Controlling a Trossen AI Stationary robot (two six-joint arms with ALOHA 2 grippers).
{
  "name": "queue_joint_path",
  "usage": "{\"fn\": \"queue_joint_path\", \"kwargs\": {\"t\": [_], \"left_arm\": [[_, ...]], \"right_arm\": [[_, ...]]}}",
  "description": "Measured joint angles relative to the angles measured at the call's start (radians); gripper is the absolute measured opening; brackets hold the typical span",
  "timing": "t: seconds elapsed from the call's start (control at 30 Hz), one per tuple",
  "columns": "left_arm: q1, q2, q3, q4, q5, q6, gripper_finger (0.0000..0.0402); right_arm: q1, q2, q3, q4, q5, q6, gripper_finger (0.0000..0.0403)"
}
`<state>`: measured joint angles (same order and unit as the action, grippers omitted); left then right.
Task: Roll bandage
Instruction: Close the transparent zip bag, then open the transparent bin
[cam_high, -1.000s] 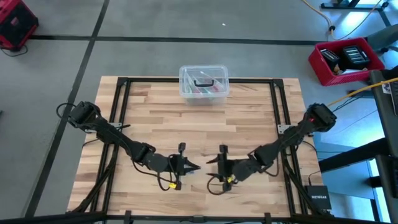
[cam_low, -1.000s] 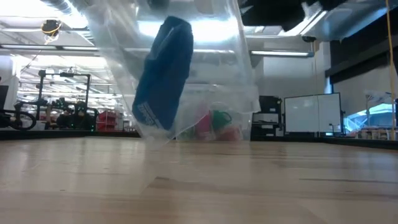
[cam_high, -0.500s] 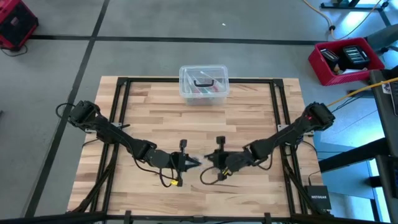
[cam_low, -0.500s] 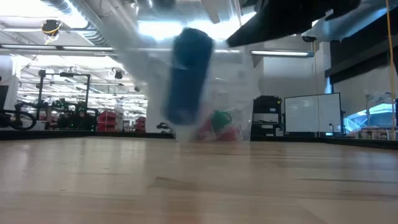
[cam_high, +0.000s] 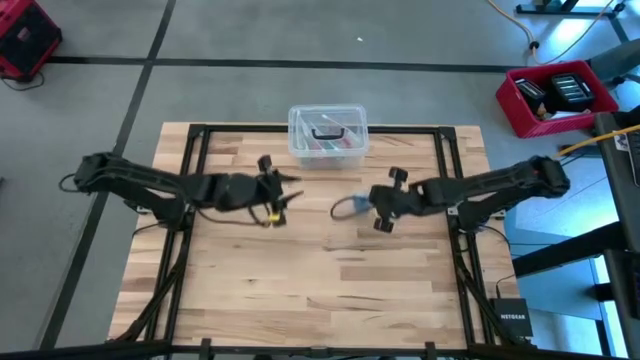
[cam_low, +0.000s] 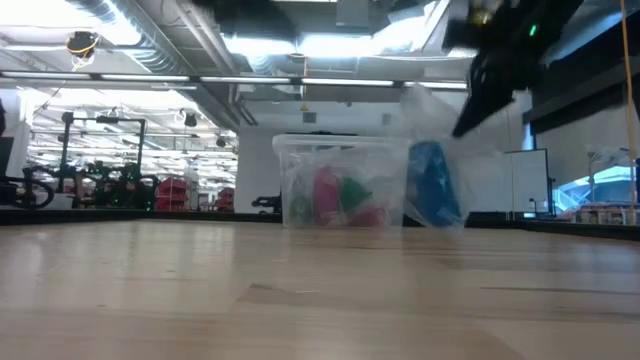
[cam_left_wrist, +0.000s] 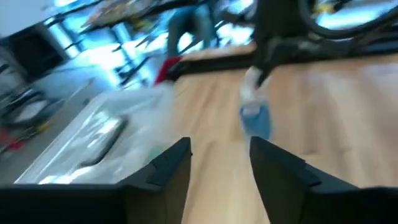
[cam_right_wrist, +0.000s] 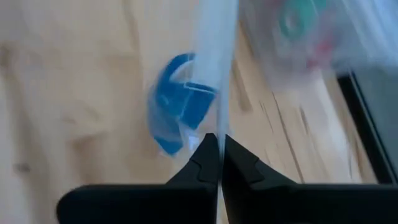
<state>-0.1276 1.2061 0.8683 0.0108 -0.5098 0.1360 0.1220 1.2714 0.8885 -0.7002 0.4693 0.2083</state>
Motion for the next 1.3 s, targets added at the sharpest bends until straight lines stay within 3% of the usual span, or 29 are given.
{"fn": "queue_joint_path", "kwargs": {"t": [0.1, 0.33, 0.53, 0.67, 0.77, 0.93, 1.1, 1.3], "left_arm": [[0.106, -0.007, -0.041, -0.002, 0.009, 0.028, 0.0166], [0.289, -0.007, -0.128, 0.039, 0.011, 0.034, 0.0168], [0.36, -0.007, -0.153, 0.065, 0.012, 0.103, 0.0169], [0.386, -0.007, -0.173, 0.058, 0.013, -0.016, 0.0169], [0.379, -0.01, -0.176, 0.034, 0.011, -0.122, 0.0169], [0.383, -0.013, -0.175, 0.035, 0.012, -0.135, 0.0169], [0.378, -0.013, -0.175, 0.027, 0.01, -0.154, 0.0169], [0.356, -0.016, -0.173, -0.003, 0.011, -0.261, 0.0169]], "right_arm": [[-0.105, 0.003, -0.054, 0.036, -0.05, -0.037, 0.0005], [-0.292, 0.007, -0.217, 0.315, -0.122, -0.063, 0.0032], [-0.369, 0.007, -0.282, 0.405, -0.201, -0.054, 0.0104], [-0.372, 0.007, -0.282, 0.411, -0.203, -0.049, 0.0169], [-0.372, -0.007, -0.258, 0.378, -0.275, -0.032, 0.0214], [-0.372, -0.048, -0.205, 0.328, -0.271, -0.034, 0.0271], [-0.371, -0.106, -0.199, 0.309, -0.264, 0.03, 0.0299], [-0.371, -0.211, -0.199, 0.281, -0.343, 0.148, 0.0304]]}}
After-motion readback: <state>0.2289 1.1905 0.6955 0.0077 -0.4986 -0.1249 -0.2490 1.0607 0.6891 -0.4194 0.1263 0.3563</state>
